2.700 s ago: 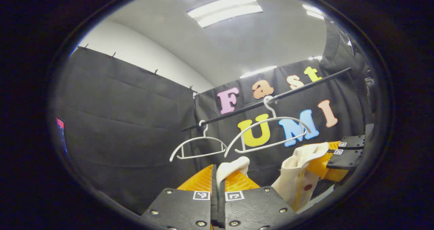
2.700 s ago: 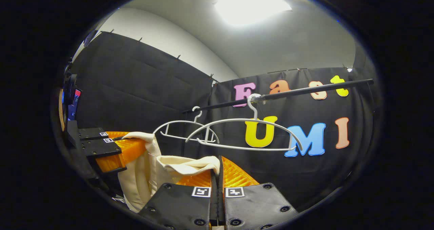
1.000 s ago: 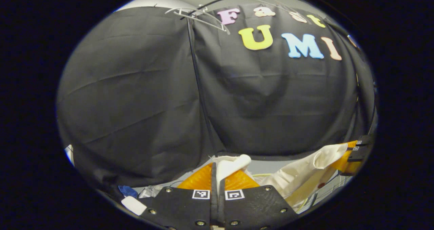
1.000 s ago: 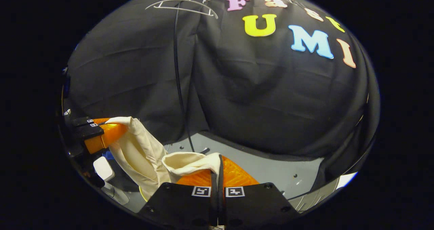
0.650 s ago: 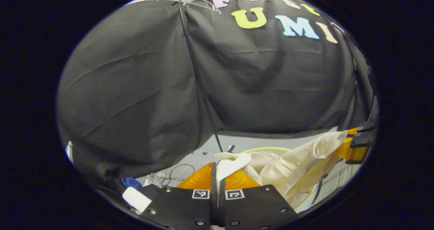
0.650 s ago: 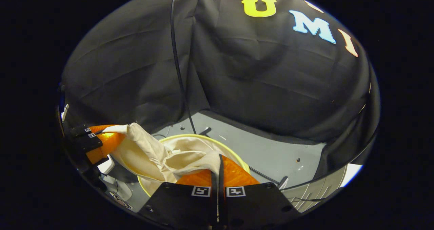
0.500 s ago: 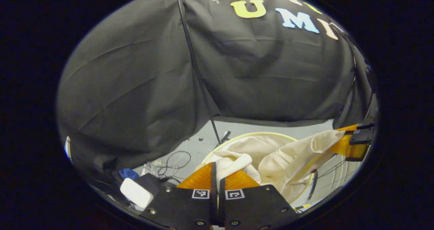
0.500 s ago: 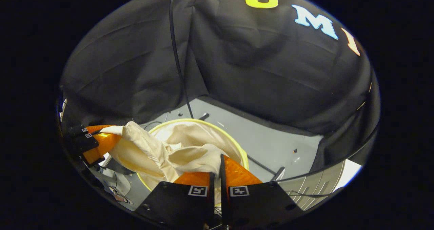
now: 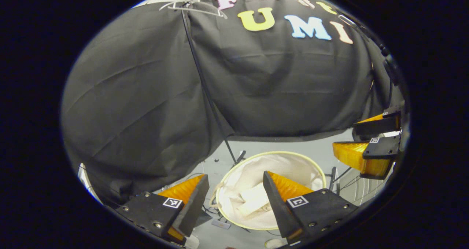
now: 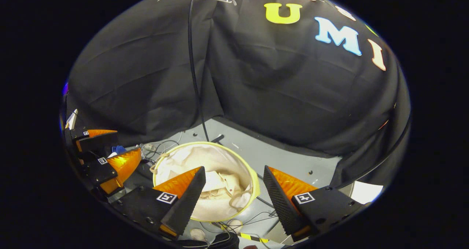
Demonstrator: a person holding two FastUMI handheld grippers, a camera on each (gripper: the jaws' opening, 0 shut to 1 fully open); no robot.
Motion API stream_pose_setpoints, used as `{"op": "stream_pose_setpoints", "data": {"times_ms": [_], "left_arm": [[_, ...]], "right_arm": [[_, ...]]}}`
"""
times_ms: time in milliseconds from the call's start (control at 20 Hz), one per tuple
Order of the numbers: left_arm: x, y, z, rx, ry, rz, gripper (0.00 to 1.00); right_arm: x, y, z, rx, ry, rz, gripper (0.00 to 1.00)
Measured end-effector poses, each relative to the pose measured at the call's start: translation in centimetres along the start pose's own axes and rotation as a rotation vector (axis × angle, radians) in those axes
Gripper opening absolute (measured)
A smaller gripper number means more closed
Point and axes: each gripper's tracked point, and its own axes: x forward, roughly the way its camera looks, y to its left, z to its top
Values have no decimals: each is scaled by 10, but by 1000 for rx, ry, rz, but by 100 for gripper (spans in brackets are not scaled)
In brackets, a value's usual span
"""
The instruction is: Grasp the clothes on the hanger with both hands and then place them into the laundry hamper below.
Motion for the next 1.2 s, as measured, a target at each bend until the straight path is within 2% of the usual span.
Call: {"op": "stream_pose_setpoints", "data": {"times_ms": [200,300,600,800,1000,1200], "left_arm": [[-48,16,70,-8,-128,7,87],[-69,26,97,-15,-200,0,89],[-121,37,193,13,-393,-36,89],[-156,25,239,22,-510,-101,88],[-187,7,280,23,-604,-172,88],[-216,-3,305,9,-676,-224,88]], "right_arm": [[-53,-17,47,36,-115,-35,100],[-82,-30,72,38,-176,-67,97],[-170,-59,136,85,-384,-156,99],[-229,-83,161,115,-494,-224,97],[-279,-108,166,119,-596,-316,97],[-326,-123,172,125,-651,-391,97]]}}
